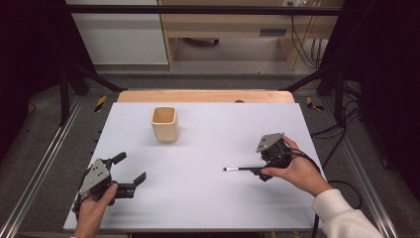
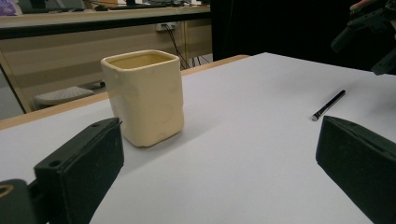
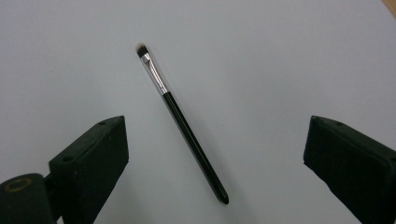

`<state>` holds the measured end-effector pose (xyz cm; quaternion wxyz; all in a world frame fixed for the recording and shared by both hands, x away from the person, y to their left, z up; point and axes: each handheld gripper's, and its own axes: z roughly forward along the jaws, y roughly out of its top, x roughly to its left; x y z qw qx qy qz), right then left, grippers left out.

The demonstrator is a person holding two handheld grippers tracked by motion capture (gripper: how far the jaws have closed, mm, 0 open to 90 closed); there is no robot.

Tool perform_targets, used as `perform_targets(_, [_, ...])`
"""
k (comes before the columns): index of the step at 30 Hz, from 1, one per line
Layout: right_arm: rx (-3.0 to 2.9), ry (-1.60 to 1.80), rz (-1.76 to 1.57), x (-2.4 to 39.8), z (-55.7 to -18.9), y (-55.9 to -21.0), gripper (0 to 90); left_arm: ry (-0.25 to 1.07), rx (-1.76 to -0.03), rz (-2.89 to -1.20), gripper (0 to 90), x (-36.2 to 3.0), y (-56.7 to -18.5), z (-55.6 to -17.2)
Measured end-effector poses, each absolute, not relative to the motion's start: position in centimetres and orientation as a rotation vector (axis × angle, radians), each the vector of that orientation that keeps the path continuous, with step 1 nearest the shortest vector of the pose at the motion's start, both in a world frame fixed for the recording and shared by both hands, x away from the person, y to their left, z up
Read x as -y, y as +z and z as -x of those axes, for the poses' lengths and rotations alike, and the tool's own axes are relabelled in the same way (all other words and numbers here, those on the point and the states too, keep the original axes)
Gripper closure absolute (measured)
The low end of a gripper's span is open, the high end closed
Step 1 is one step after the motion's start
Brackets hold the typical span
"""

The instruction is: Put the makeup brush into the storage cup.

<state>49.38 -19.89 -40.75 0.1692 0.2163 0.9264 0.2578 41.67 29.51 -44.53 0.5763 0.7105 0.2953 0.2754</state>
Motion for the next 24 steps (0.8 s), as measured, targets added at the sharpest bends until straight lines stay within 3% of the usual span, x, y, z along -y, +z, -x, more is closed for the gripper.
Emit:
perform_targets(10, [-2.713, 0.661, -0.549, 18.7, -50.3, -42.7, 14.5, 0.647, -0.682, -1.679, 0.8, -29.3, -44.6, -41.7])
perform_targets(24, [-2.815, 0.616, -0.456, 17.1, -51.5, -44.5, 41.9, 0.644, -0.684, -1.686, 0.8, -29.3, -44.7, -41.8])
